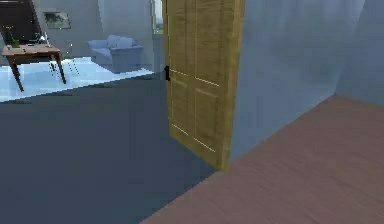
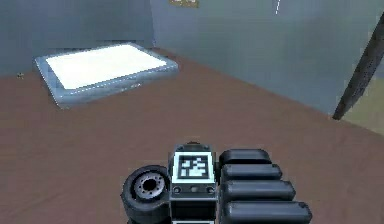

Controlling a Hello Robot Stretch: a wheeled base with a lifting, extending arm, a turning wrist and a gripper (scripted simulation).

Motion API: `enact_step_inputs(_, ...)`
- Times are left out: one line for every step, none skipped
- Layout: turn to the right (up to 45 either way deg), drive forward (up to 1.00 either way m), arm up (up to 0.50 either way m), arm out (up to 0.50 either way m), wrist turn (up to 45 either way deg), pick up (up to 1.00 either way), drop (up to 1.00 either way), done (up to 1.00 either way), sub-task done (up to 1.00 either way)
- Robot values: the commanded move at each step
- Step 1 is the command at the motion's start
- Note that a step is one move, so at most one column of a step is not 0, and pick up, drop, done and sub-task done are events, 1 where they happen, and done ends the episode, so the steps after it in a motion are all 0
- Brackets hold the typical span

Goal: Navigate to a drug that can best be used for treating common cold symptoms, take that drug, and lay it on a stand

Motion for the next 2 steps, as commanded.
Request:
enact_step_inputs(-30.0, 0.00, 0.00, 0.00, 0.0, 0.00, 0.00, 0.00, 0.00)
enact_step_inputs(0.0, 1.00, 0.00, 0.00, 0.0, 0.00, 0.00, 0.00, 0.00)
